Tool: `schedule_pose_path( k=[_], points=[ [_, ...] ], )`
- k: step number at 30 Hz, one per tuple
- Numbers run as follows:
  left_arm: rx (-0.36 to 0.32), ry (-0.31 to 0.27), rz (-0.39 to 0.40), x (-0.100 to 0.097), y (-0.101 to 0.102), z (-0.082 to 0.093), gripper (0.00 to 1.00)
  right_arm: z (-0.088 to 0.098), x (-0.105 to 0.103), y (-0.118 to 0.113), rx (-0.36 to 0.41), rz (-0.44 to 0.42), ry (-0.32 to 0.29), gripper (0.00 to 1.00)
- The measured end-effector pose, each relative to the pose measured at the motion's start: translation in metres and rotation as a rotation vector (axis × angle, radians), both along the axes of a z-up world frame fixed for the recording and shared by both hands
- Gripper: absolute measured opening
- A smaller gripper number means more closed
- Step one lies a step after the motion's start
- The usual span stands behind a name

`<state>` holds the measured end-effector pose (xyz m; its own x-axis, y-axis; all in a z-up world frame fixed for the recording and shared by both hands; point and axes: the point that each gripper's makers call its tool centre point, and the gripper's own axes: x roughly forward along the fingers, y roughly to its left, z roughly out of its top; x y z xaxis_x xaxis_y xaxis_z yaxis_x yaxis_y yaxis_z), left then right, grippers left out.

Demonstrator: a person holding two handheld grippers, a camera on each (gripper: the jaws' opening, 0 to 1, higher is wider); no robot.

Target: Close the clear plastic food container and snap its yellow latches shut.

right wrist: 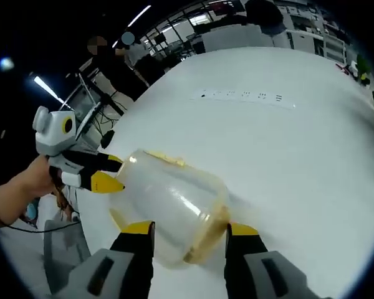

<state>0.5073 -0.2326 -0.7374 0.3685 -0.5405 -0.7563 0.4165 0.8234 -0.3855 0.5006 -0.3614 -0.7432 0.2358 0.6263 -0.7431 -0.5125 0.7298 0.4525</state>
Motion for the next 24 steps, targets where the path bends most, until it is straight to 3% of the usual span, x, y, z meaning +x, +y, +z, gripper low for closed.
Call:
schedule_pose_path(
  k=[8,10,11,16,17,18,19,21,24],
  points=[
    [-0.003,0.01,-0.003,-0.001,-0.003,0.001,0.34,0.0,-0.001,0.001,-0.002,0.007,-0.001,0.43],
    [-0.003,0.009,-0.004,-0.001,-0.003,0.001,0.33,0.0,-0.003,0.001,-0.002,0.003,0.013,0.42],
    [0.001,0.035,-0.008,-0.003,-0.004,-0.001,0.33,-0.001,-0.007,0.001,-0.006,0.015,0.041,0.41],
    [-0.017,0.031,0.032,0.0,-0.006,0.001,0.29,-0.001,-0.003,0.004,0.0,-0.032,0.017,0.4],
    [-0.063,0.062,0.067,-0.002,-0.012,-0.004,0.29,0.001,-0.009,0.011,0.044,-0.065,0.072,0.38],
    [-0.019,0.057,0.057,-0.003,-0.007,-0.01,0.28,0.0,-0.001,0.006,0.015,-0.097,0.063,0.39],
    [0.006,0.037,0.011,-0.002,-0.01,-0.011,0.28,0.0,-0.001,0.005,-0.036,-0.049,0.019,0.39],
    [-0.024,0.067,0.042,-0.001,-0.009,-0.009,0.28,0.0,-0.005,0.007,-0.014,-0.063,0.028,0.39],
    [-0.028,0.064,0.043,-0.001,-0.008,-0.008,0.28,-0.003,-0.005,0.007,-0.002,-0.07,0.022,0.39]
  ],
)
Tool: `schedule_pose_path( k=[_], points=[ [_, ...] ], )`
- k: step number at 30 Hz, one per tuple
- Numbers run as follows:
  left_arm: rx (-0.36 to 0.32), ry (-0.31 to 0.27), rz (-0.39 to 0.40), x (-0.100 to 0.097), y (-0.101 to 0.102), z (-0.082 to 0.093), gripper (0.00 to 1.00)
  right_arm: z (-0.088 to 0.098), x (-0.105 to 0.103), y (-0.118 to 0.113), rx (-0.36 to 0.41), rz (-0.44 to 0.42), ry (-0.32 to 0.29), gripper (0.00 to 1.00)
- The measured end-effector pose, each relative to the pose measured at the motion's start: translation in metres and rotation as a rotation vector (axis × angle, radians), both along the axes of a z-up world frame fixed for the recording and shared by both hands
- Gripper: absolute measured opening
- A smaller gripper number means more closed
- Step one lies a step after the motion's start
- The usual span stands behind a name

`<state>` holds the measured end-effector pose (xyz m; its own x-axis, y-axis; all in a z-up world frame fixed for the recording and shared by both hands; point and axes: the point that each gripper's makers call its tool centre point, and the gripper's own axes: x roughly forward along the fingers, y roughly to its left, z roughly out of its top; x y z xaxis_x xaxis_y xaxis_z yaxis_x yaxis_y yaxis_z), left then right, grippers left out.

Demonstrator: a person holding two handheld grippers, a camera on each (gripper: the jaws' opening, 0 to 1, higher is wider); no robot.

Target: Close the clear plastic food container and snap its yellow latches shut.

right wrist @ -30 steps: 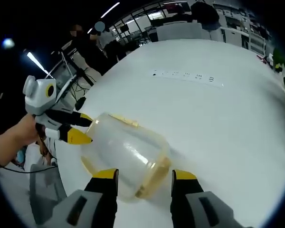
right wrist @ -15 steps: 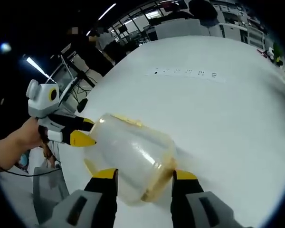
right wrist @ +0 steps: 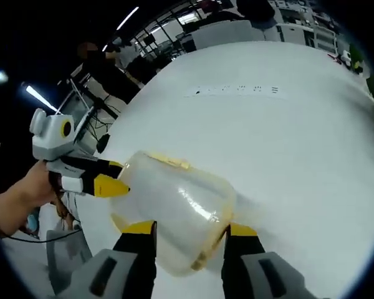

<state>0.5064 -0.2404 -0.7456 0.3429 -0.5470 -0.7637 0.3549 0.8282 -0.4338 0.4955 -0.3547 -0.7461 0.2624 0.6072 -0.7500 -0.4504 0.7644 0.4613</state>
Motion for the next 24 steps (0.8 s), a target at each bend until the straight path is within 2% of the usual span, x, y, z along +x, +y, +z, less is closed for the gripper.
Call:
schedule_pose_path(
  k=[3,18,24],
  points=[
    [-0.003,-0.006,0.004,0.0003,0.0002,0.0019,0.28,-0.0003,0.0002,0.0002,-0.002,-0.003,0.019,0.4],
    [-0.01,-0.015,0.002,0.0026,0.0013,0.0074,0.32,0.001,0.0024,-0.0001,0.006,-0.012,0.029,0.44],
    [0.01,-0.044,-0.025,0.0055,0.0018,0.0093,0.36,0.0016,0.0032,0.0029,-0.025,0.031,0.012,0.49]
  ],
)
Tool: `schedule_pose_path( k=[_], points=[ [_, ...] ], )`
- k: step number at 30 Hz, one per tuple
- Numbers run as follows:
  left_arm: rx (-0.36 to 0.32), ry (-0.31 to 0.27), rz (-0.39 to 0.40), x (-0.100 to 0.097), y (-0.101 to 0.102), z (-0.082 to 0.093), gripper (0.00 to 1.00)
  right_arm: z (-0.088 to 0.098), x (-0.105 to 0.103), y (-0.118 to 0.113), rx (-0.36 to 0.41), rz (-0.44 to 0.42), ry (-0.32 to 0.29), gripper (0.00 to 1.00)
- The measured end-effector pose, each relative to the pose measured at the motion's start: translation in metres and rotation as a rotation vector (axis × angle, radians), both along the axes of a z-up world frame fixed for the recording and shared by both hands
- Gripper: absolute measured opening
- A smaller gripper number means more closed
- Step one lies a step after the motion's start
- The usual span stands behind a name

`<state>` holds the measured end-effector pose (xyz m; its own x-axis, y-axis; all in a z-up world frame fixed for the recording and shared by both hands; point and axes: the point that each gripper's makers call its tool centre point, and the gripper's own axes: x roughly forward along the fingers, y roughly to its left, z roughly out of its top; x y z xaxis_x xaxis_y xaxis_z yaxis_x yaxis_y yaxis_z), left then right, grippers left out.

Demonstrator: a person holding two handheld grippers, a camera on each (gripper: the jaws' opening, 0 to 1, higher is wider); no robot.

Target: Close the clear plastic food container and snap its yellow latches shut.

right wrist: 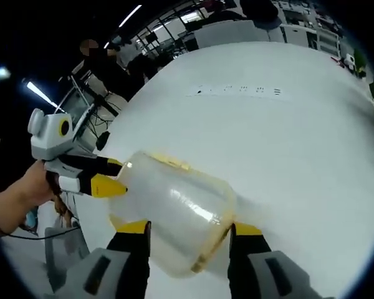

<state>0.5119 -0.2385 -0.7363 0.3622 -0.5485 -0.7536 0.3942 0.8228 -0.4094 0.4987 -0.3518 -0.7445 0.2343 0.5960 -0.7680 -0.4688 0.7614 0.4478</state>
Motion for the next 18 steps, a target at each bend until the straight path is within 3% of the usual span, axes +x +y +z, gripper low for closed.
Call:
schedule_pose_path(
  k=[8,18],
  points=[
    [0.024,-0.012,-0.033,-0.0011,0.0044,-0.0018,0.43,-0.0005,0.0018,-0.002,-0.024,0.027,-0.02,0.52],
    [0.046,-0.047,-0.103,-0.0035,0.002,0.0036,0.41,0.0061,0.0036,-0.0036,-0.076,0.092,-0.069,0.52]
  ],
)
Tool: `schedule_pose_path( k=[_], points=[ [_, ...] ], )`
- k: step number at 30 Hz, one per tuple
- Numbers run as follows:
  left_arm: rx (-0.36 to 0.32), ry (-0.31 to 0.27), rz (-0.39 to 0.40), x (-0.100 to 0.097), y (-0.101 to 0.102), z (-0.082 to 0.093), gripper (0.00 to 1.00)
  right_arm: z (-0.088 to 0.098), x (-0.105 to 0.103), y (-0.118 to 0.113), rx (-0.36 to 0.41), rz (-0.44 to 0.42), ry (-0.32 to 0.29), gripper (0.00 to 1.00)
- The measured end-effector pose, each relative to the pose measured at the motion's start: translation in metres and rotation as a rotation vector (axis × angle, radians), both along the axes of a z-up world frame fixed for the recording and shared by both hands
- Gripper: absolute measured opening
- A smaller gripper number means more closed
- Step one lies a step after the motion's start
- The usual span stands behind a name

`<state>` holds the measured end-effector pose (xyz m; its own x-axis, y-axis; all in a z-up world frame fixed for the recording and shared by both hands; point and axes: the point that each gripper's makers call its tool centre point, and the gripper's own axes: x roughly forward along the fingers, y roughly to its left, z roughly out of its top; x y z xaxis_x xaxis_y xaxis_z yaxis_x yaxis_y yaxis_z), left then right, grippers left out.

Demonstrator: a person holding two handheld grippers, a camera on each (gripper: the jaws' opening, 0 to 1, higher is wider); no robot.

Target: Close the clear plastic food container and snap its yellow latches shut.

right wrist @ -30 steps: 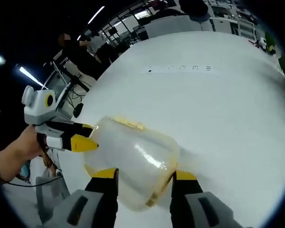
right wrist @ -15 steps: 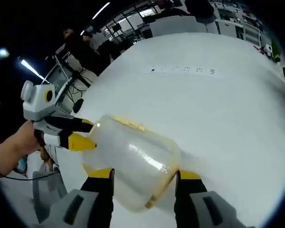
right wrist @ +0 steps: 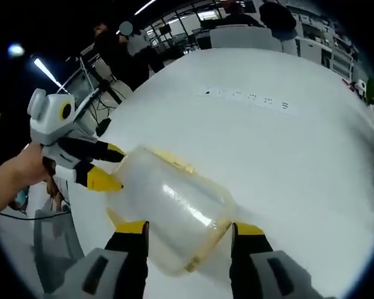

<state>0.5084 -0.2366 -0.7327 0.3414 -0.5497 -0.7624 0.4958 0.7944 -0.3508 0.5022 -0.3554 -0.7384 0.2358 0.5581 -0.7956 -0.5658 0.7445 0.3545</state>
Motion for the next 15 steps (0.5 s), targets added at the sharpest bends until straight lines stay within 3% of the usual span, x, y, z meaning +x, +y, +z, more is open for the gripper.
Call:
schedule_pose_path(
  k=[10,15],
  points=[
    [0.053,-0.039,-0.095,-0.0005,0.0002,0.0046,0.43,0.0031,-0.0002,-0.0051,-0.103,0.141,-0.073,0.5],
    [0.093,-0.036,-0.201,-0.0069,-0.0026,0.0034,0.43,0.0045,-0.0012,-0.0046,-0.124,0.196,-0.09,0.5]
  ],
)
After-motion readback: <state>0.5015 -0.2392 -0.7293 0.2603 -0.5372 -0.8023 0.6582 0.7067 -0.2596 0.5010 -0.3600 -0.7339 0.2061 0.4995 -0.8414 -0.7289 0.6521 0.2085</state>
